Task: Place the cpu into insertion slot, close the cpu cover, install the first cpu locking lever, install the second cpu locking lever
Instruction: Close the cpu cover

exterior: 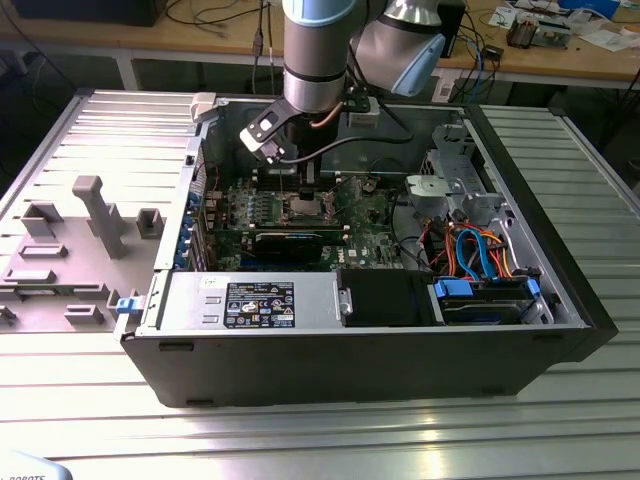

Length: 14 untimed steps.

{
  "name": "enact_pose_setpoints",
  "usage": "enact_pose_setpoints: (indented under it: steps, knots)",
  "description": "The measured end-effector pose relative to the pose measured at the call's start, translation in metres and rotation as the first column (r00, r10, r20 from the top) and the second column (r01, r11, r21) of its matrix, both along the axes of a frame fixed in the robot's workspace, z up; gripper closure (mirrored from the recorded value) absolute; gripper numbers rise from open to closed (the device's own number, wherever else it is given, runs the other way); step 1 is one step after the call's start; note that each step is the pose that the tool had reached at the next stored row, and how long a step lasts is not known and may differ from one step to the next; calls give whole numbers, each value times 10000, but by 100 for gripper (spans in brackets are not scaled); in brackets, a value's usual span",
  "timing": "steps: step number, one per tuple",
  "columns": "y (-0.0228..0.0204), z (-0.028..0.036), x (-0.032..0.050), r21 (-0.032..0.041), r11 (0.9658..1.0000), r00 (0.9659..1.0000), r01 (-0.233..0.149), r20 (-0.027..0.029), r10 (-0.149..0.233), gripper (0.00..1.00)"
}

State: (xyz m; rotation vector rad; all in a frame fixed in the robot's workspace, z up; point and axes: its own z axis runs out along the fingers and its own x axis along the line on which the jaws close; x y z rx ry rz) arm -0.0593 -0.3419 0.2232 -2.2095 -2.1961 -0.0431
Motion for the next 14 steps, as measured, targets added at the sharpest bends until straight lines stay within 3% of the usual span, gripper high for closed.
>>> enact_pose_setpoints:
  steps: [9, 14]
  knots:
    - [-1, 49, 0, -2, 10000, 10000, 0, -41, 0, 89]
    - [0, 113, 0, -1, 10000, 10000, -1, -56, 1, 89]
